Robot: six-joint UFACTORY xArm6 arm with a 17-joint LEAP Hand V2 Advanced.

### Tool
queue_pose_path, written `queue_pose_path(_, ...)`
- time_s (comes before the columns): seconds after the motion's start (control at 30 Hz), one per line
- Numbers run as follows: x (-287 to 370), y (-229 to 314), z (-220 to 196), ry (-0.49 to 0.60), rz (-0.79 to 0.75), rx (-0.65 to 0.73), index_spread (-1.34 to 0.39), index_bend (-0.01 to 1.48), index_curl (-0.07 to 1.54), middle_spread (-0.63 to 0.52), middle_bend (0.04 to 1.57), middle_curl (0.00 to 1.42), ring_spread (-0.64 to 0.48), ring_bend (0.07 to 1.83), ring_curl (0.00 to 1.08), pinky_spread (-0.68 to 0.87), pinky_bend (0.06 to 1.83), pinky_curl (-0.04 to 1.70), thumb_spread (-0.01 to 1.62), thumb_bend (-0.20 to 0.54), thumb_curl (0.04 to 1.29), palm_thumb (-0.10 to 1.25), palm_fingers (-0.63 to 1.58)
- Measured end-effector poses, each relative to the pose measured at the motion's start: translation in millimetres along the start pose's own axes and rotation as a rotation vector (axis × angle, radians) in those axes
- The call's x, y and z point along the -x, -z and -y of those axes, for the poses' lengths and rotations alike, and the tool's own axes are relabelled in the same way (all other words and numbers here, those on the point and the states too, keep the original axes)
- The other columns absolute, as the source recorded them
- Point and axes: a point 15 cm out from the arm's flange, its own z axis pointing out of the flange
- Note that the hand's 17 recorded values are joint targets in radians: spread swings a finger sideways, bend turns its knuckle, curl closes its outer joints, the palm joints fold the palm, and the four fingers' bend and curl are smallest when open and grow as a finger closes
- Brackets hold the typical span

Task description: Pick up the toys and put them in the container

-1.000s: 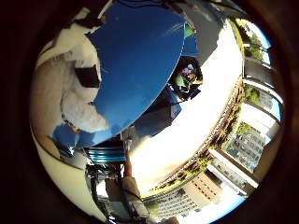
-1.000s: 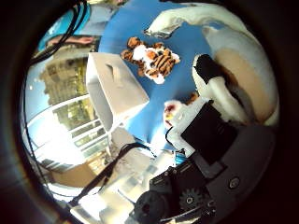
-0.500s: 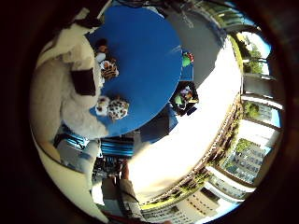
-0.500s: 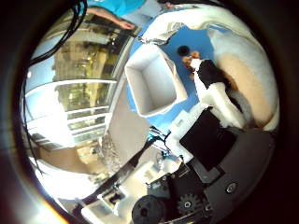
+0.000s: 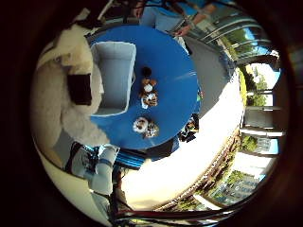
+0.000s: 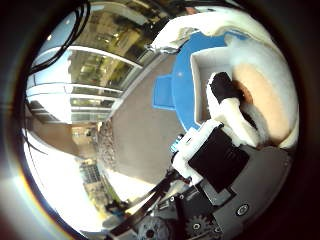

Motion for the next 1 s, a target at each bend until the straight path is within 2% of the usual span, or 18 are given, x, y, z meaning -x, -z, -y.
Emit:
queue_pose_path(0.1, -8.7, -27.7, 34.5, -0.012, 0.002, -0.018, -1.09, 0.86, 0.49, -0.18, 1.35, 1.03, -0.14, 1.52, 0.9, 0.1, 1.63, 0.84, 1.18, -0.029, 0.74, 0.83, 0.68)
queue_pose_path(0.2, -14.5, -72.2, 50.2, -0.018, 0.026, 0.051, -1.01, 0.86, 0.56, -0.16, 1.28, 0.99, -0.09, 1.49, 0.85, 0.13, 1.54, 0.82, 1.18, -0.031, 0.72, 0.8, 0.66)
queue_pose_path(0.27, -17.2, -98.6, 56.0, -0.021, 0.042, 0.101, -0.87, 0.84, 0.61, -0.14, 1.16, 0.93, -0.02, 1.4, 0.8, 0.16, 1.46, 0.81, 1.18, -0.033, 0.7, 0.77, 0.54)
queue_pose_path(0.33, -20.6, -123.9, 58.5, -0.022, 0.058, 0.155, -0.74, 0.76, 0.61, -0.13, 0.99, 0.87, 0.01, 1.36, 0.79, 0.18, 1.43, 0.82, 1.18, -0.032, 0.68, 0.76, 0.23)
queue_pose_path(0.37, -22.9, -137.5, 58.7, -0.022, 0.067, 0.185, -0.6, 0.71, 0.6, -0.08, 0.76, 0.76, 0.07, 1.2, 0.74, 0.23, 1.32, 0.79, 1.18, -0.033, 0.67, 0.74, -0.19)
queue_pose_path(0.4, -24.2, -145.6, 58.3, -0.016, 0.074, 0.205, -0.56, 0.65, 0.56, -0.06, 0.65, 0.7, 0.1, 1.07, 0.67, 0.26, 1.24, 0.74, 1.18, -0.033, 0.65, 0.73, -0.25)
queue_pose_path(0.47, -25.9, -156.0, 57.3, -0.001, 0.083, 0.231, -0.53, 0.6, 0.53, -0.04, 0.55, 0.64, 0.13, 0.95, 0.6, 0.28, 1.15, 0.68, 1.18, -0.031, 0.64, 0.73, -0.27)
queue_pose_path(0.57, -29.9, -163.0, 57.4, 0.008, 0.087, 0.247, -0.48, 0.46, 0.44, 0.02, 0.36, 0.52, 0.21, 0.67, 0.46, 0.34, 0.93, 0.56, 1.16, -0.033, 0.6, 0.71, -0.28)
queue_pose_path(0.7, -35.6, -156.5, 54.8, 0.009, 0.08, 0.243, -0.46, 0.32, 0.38, 0.04, 0.21, 0.44, 0.26, 0.53, 0.38, 0.38, 0.79, 0.47, 1.15, -0.029, 0.56, 0.71, -0.16)
queue_pose_path(0.87, -64.8, -118.0, 23.8, -0.019, 0.051, 0.243, -0.43, 0.21, 0.34, 0.05, 0.16, 0.39, 0.28, 0.45, 0.34, 0.41, 0.71, 0.41, 1.14, -0.03, 0.53, 0.71, -0.07)
queue_pose_path(1.0, -101.6, -66.1, -24.4, -0.055, -0.028, 0.239, -0.35, 0.14, 0.3, 0.08, 0.17, 0.36, 0.28, 0.46, 0.33, 0.43, 0.68, 0.38, 1.14, -0.032, 0.5, 0.69, -0.01)
